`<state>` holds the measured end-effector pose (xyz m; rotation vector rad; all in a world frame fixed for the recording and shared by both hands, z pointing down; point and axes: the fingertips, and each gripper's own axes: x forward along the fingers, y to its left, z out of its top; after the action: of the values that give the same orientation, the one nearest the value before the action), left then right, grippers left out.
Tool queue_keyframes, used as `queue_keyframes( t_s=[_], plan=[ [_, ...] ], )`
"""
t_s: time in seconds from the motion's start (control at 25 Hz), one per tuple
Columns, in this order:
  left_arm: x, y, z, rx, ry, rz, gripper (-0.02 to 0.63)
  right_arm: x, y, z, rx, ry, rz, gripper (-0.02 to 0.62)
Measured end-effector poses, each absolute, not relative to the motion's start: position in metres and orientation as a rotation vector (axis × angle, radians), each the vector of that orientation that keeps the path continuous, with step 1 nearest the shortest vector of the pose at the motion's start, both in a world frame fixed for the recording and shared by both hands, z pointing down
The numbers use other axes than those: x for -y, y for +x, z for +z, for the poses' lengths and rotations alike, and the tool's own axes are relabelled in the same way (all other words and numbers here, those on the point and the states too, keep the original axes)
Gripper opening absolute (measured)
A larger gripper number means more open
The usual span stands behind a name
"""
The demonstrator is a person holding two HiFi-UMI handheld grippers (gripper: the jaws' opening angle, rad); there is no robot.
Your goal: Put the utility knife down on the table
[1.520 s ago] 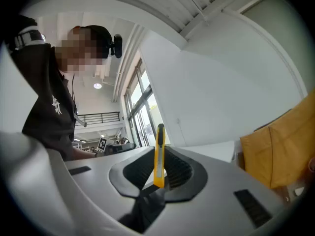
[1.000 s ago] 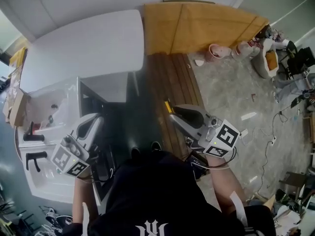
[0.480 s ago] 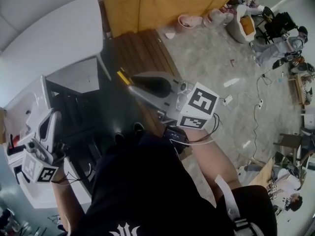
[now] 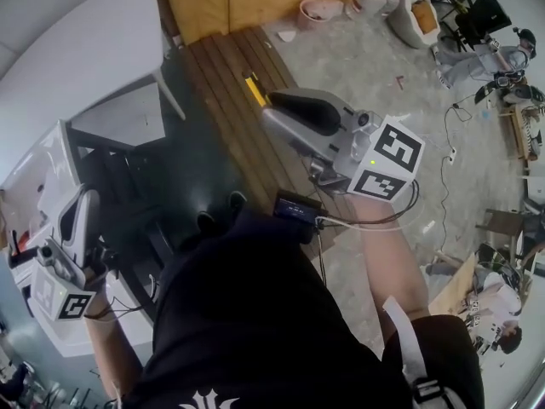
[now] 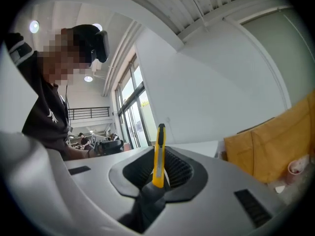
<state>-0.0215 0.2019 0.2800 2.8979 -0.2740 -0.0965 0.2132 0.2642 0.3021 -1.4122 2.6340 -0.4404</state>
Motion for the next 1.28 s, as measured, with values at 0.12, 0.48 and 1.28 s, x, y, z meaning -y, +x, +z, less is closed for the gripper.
queue_keyframes(
  t_s=[0.12,0.48,1.28],
  plan=[
    [-0.204,-0.022,0.283,0.269,2.892,-0.084,0.006,-0.275,0.225,0.307,-2.595,-1.460,-0.463,0.054],
    [-0.205,-0.027,0.294,0.318,2.877,-0.079,0.006,-0.276,0.214,0.311,-2.583,-1.394,-0.453,0.054],
    [-0.077,-0.116,0.320,0.847,2.795,-0.053,0.006,-0.101,0.090,0.311,-2.802,-1.065,-0.378,0.054]
  ],
)
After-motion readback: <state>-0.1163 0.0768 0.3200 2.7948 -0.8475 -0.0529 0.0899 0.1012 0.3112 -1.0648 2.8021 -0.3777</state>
